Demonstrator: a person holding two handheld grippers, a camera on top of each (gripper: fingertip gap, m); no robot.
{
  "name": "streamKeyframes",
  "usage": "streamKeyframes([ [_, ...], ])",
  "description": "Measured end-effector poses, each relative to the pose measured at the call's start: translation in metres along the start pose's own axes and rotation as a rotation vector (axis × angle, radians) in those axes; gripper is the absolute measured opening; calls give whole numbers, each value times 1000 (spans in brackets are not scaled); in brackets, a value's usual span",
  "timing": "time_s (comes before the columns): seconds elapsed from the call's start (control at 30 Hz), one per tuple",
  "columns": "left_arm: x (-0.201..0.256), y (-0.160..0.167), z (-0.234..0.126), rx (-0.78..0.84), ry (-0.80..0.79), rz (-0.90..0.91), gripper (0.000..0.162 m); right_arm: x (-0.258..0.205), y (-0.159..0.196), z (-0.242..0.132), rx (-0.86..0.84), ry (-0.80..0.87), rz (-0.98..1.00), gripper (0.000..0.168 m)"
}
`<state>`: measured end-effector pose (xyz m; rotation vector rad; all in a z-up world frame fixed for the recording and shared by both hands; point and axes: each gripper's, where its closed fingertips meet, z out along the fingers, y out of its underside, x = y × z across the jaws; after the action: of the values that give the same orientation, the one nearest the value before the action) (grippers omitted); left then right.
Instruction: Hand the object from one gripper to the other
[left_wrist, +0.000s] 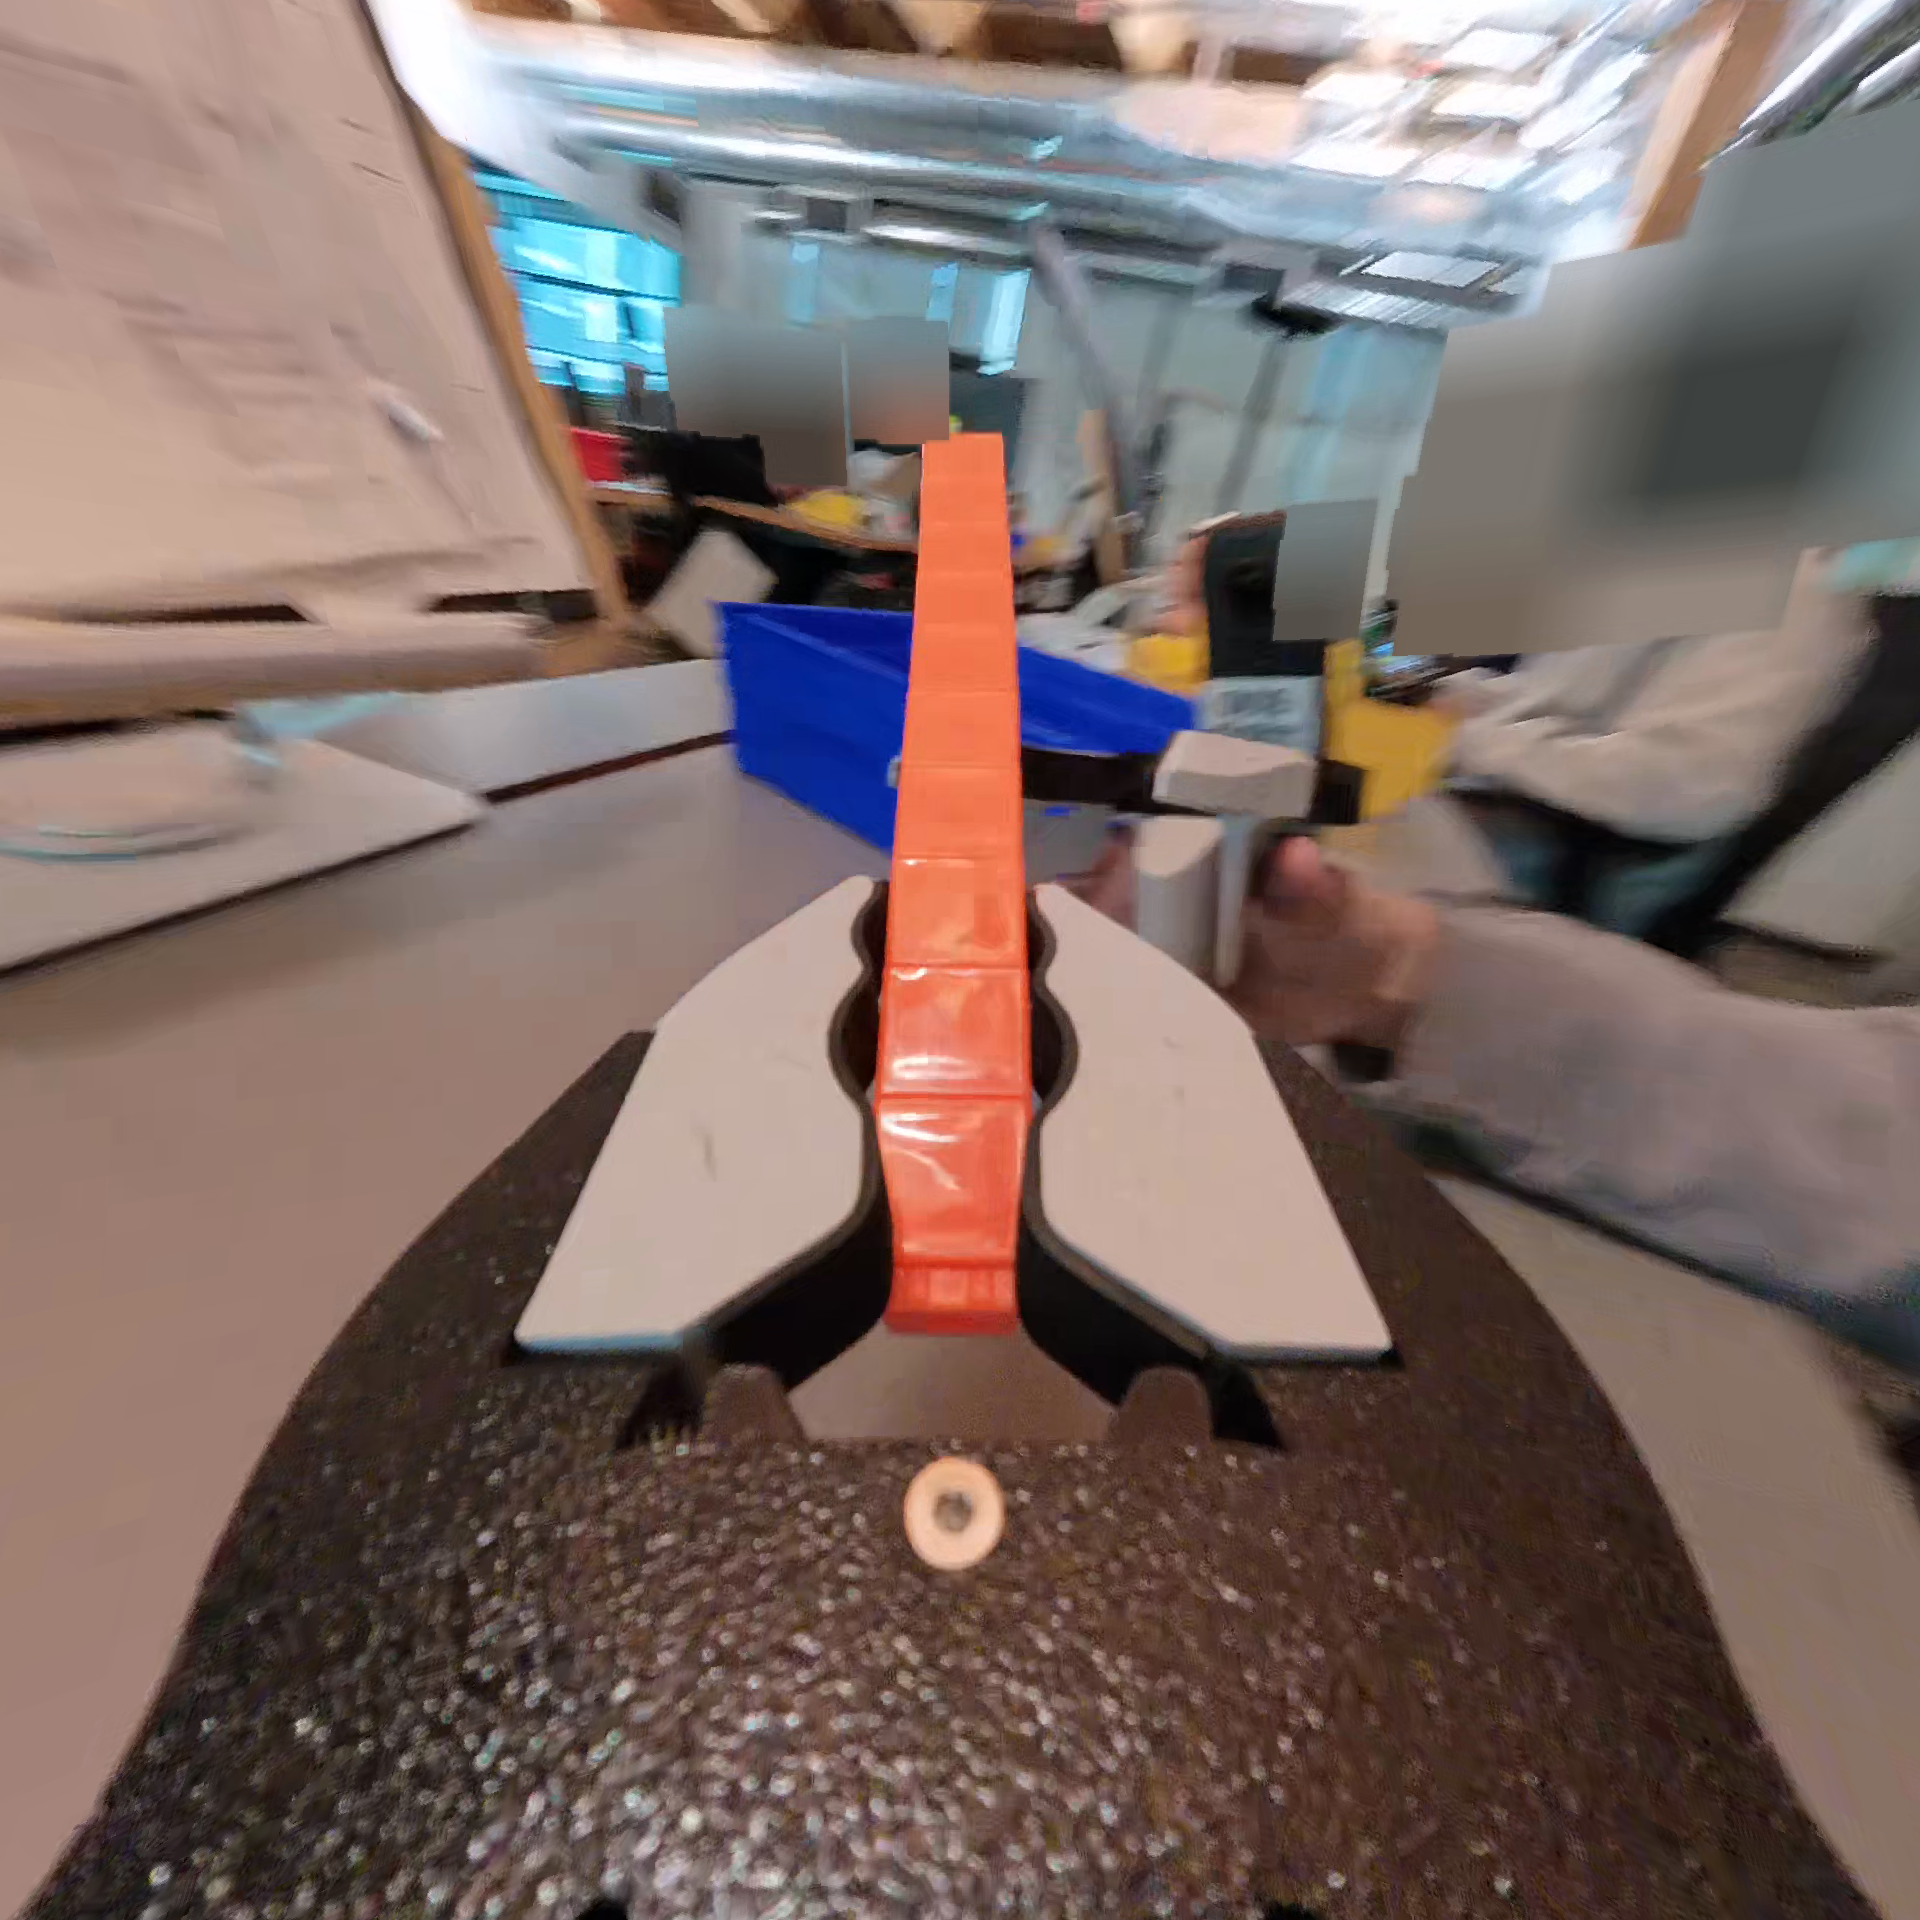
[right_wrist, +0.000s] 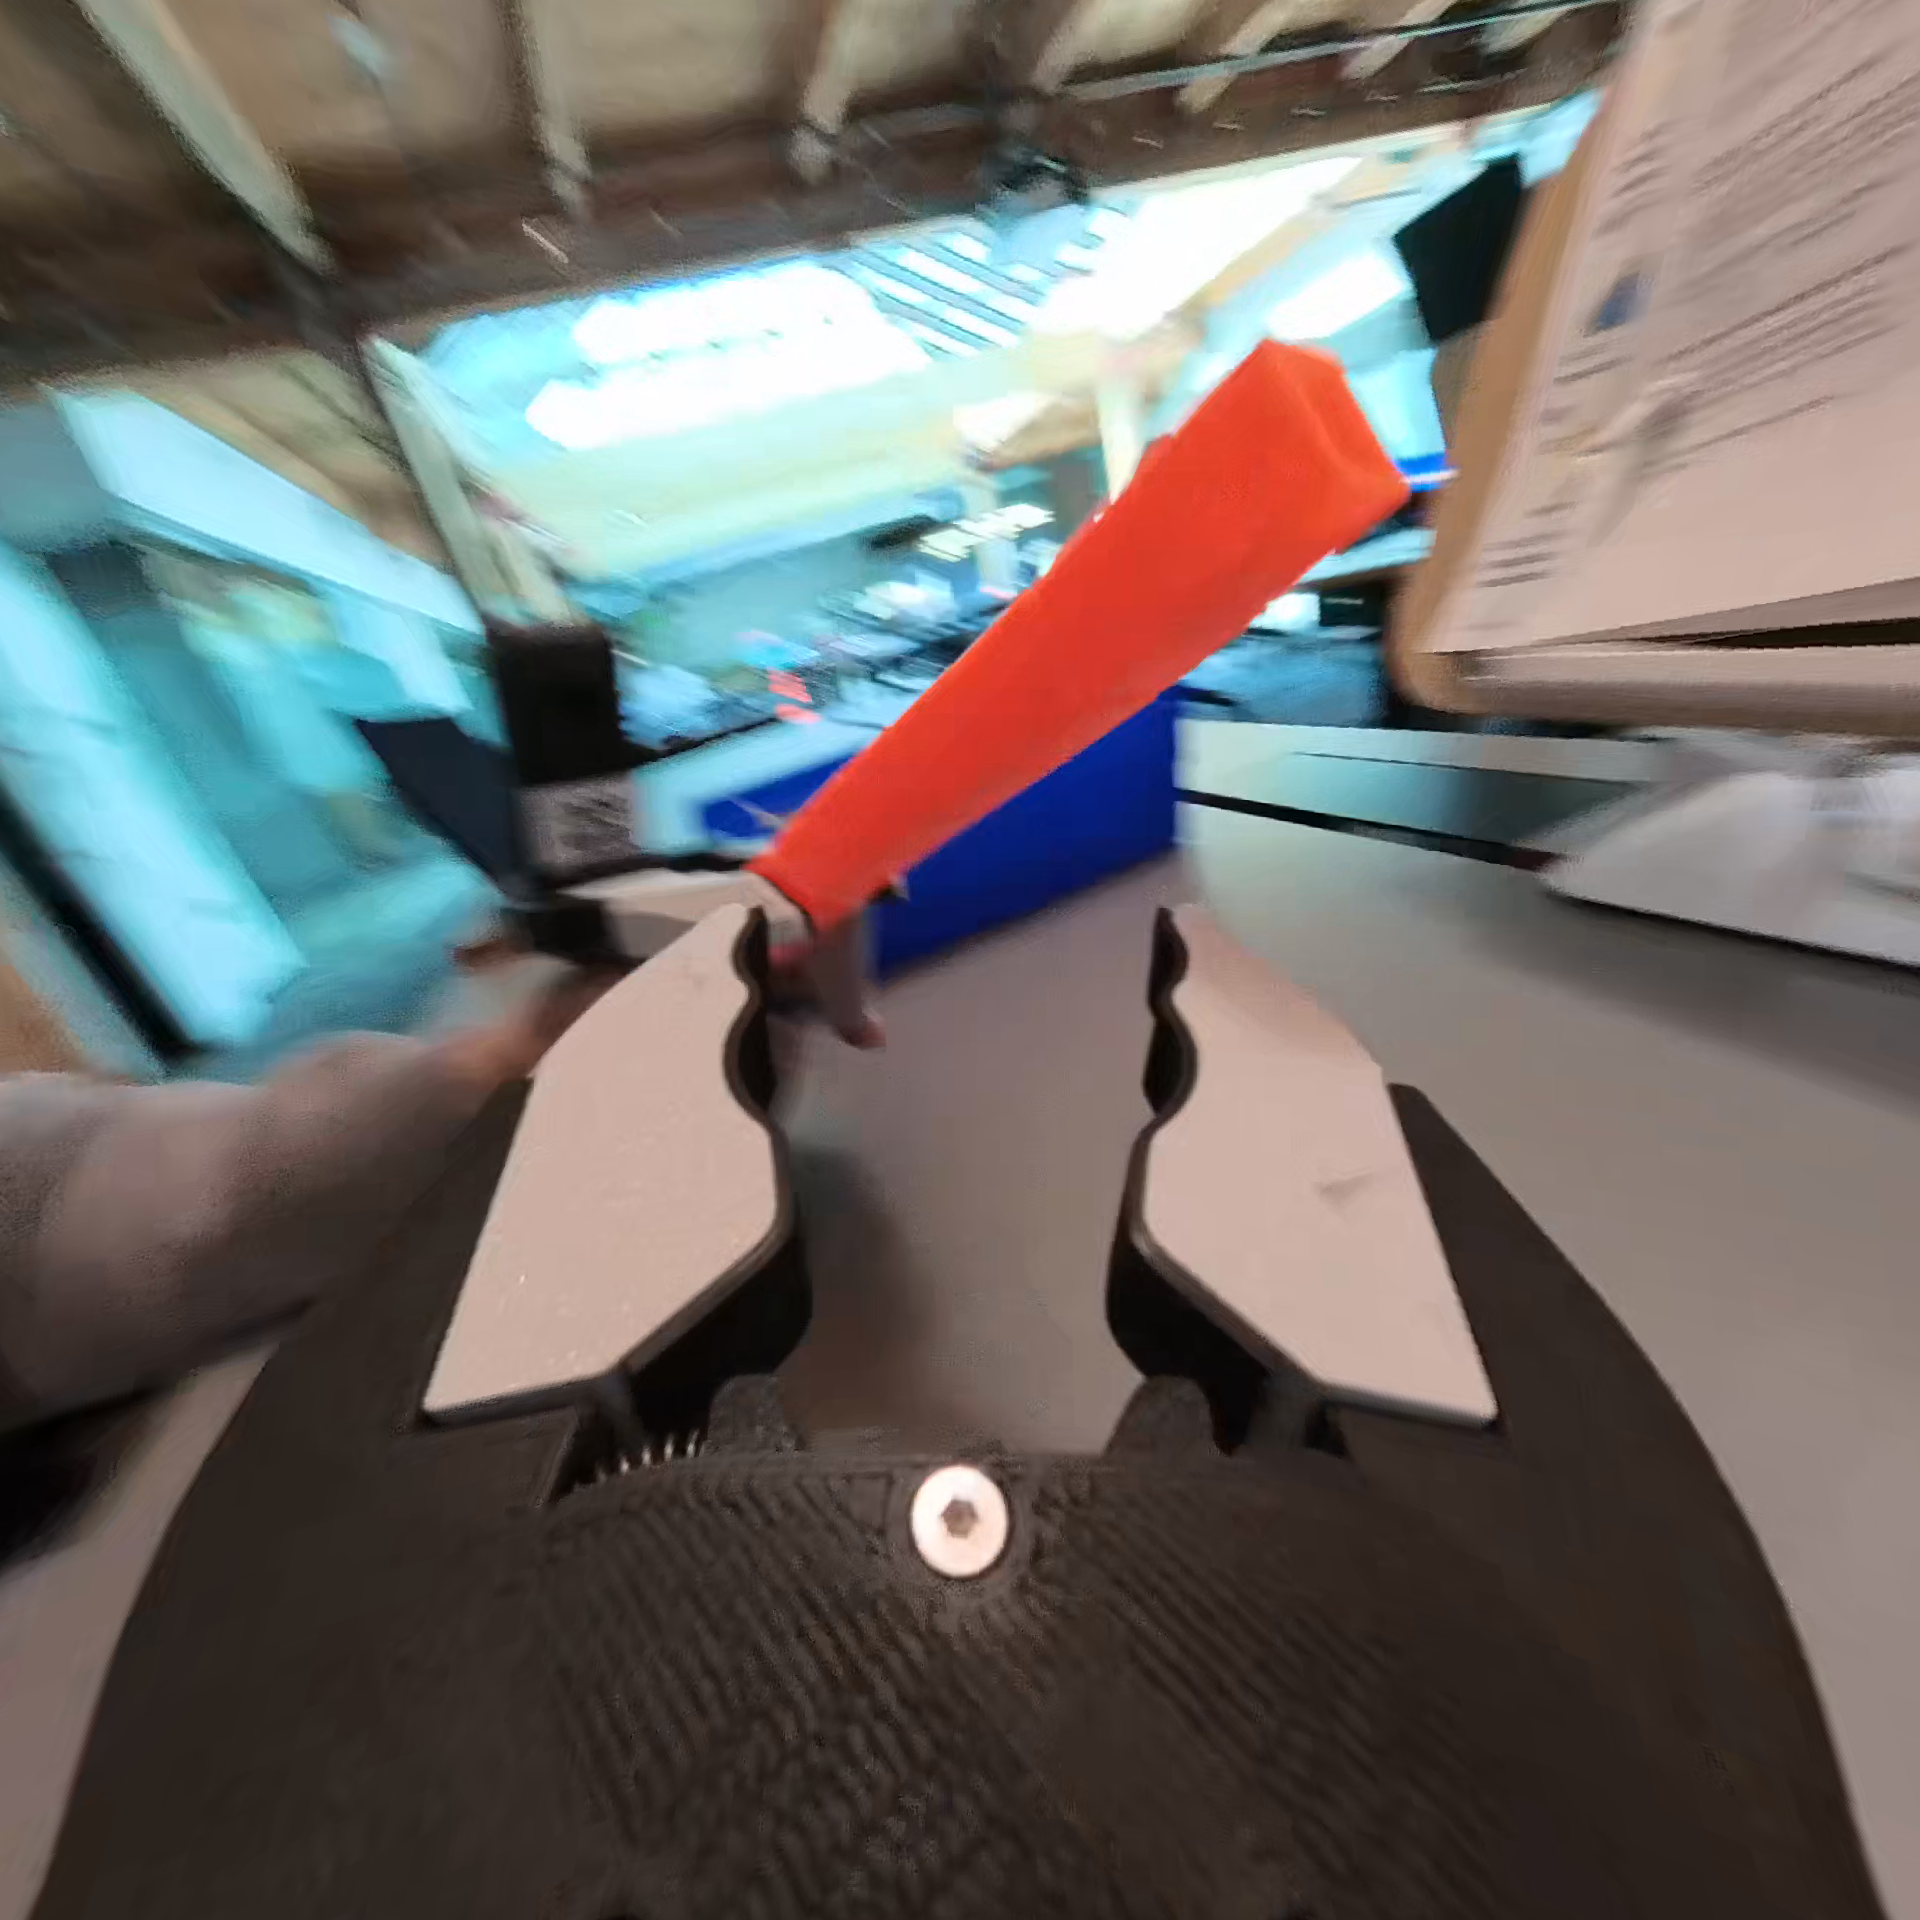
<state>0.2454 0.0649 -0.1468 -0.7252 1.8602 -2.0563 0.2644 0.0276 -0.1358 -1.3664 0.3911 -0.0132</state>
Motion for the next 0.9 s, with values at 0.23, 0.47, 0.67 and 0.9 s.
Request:
streamKeyframes([
  [0.23,-19,17,-1,-224,-264,260,23,42,-9,-17,-306,657,-1340,97],
  [0.47,6,21,10,-253,-185,348,23,37,3,-4,-436,662,-1686,52],
  [0.67,14,14,11,-175,-121,309,24,45,10,-10,-487,611,-1561,24],
  [0.9,29,-35,-6,187,-56,343,70,33,26,-3,-414,437,-919,23],
])
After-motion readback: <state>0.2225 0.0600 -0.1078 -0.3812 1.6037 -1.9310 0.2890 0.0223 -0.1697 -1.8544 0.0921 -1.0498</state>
